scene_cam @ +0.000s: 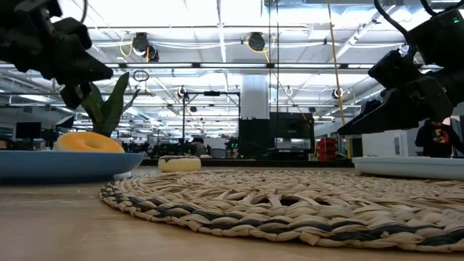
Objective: Pick & Place donuts
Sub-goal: Put the large green donut on the blue plate
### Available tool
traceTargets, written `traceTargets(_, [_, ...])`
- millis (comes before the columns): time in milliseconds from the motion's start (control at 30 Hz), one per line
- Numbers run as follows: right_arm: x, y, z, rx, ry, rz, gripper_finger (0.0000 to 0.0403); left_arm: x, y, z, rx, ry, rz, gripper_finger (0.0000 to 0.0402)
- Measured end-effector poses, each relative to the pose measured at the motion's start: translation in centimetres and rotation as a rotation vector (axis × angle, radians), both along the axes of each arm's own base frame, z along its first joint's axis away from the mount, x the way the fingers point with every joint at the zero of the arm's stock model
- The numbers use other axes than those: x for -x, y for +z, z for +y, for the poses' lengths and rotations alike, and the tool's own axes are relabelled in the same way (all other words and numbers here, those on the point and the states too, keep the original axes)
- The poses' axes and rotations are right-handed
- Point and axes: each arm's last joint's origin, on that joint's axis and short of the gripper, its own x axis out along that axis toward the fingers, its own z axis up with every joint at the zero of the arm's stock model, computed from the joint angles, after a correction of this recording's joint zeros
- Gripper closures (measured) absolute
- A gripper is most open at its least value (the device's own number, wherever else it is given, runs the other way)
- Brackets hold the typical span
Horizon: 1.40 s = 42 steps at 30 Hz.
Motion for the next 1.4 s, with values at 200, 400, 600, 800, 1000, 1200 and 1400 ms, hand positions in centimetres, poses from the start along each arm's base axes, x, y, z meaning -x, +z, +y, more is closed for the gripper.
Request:
traceTargets(200, [0.0,0.0,0.0,0.0,0.0,0.0,0.0138,-3.2,1.6,-0.8,0.032,0.017,0.226,0.0326])
traceTargets(400, [0.0,0.0,0.0,0.0,0.0,0.0,0.0137,-6.4,2.5,-2.1,0.039,-0.089,0.549,0.0217])
traceTargets(600, [0.0,0.0,0.0,0.0,0.0,0.0,0.0137,-8.1,1.7,-2.9,0.071,-0.114,0.766,0.0162])
traceTargets(800, [0.0,0.0,0.0,0.0,0.0,0.0,0.0137,-8.0,0.3,-2.7,0.033,-0.07,0.905,0.0161])
traceTargets(1000, [0.0,0.0,0.0,0.0,0.0,0.001,0.0137,-8.1,0.2,-2.7,0.022,-0.036,0.911,0.0181])
traceTargets(1200, [0.0,0.0,0.0,0.0,0.0,0.001,0.0137,-8.1,0.2,-2.7,0.013,-0.04,0.906,0.02])
traceTargets(1400, [0.0,0.0,0.0,0.0,0.0,0.001,0.0137,-8.1,0.5,-2.6,-0.022,-0.086,0.9,0.0216])
